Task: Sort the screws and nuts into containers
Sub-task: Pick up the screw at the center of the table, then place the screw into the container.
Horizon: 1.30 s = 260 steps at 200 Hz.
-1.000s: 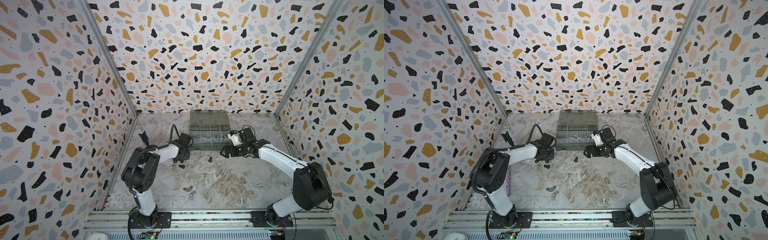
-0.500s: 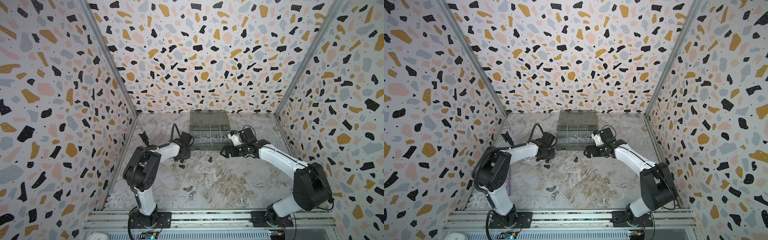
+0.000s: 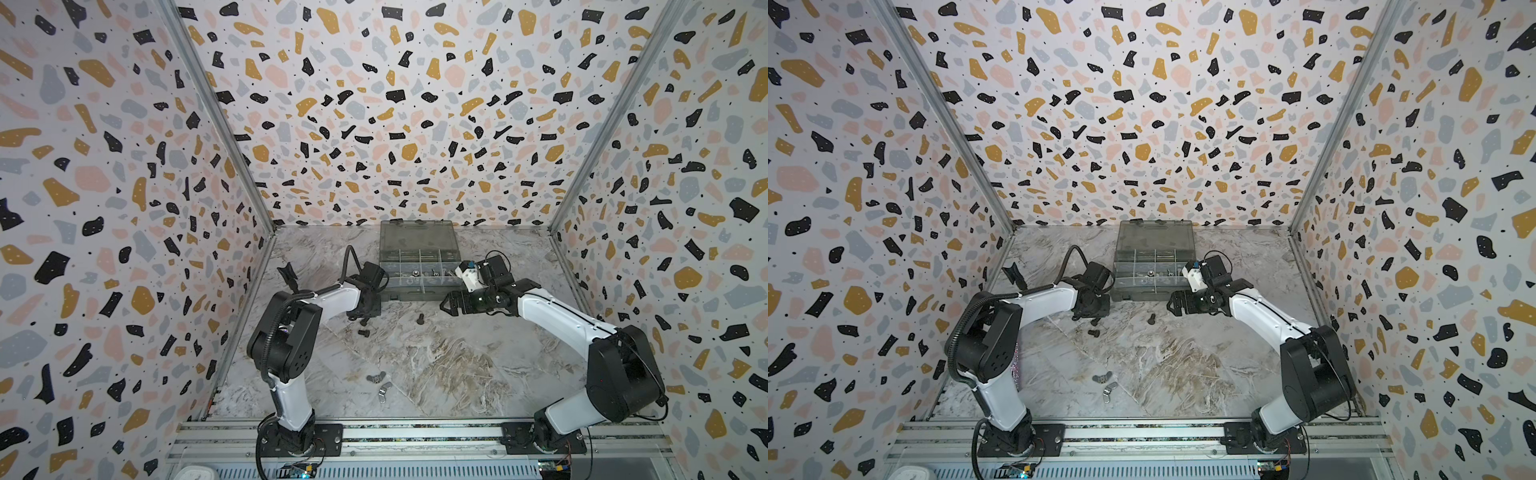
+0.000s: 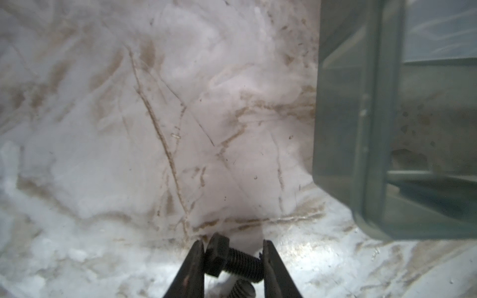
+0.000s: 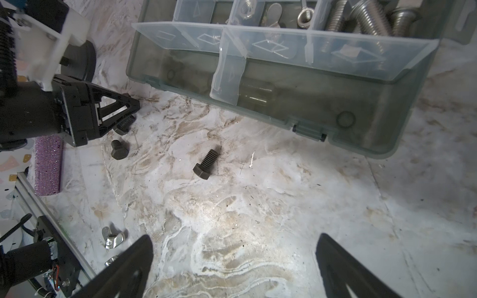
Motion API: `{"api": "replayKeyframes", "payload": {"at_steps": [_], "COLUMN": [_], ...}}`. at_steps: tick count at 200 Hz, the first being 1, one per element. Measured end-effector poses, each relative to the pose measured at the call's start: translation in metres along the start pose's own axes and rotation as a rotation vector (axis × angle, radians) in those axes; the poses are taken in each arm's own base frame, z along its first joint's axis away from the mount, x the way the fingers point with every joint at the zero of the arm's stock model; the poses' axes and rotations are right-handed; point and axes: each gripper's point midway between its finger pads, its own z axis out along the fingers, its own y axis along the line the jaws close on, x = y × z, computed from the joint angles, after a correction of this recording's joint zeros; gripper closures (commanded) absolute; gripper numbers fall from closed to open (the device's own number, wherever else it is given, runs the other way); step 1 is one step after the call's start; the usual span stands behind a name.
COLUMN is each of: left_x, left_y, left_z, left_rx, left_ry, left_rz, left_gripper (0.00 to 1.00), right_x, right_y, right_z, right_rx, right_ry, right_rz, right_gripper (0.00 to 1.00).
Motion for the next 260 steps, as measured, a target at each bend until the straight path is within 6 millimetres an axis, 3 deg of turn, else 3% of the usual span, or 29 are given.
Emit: {"api": "replayKeyframes", "payload": {"at_steps": [113,154,199,260], "left_x": [-0.066,-0.103,-0.133,-0.142], "left_y": [-0.019,-0.034,-0.054,-0.069], "left_z": [-0.047,-0.065,-0.052,-0.024], "left_rx": [0.043,0.076,0.108,0.128], "left_ry": [-0.137,-0.203,-0.213,-0.178], "left_rz": [-0.017,-0.028,-0.028,-0.023], "left_gripper": [0.7,0.69,0.69,0.68], "right_x": [0.006,0.004,0.002,0.001], "right_y": [0.025,0.029,0.029,0.026], "right_z": [0.004,0.003,0.0,0.0], "right_rx": [-0.064,-0.068,-0.057,-0.051], "right_ry": [0.024,0.024,0.017,0.015], "right_rz": [-0.038,-0.043,-0.046,-0.042], "right_gripper": [0.01,0.01,0.01,0.01]}}
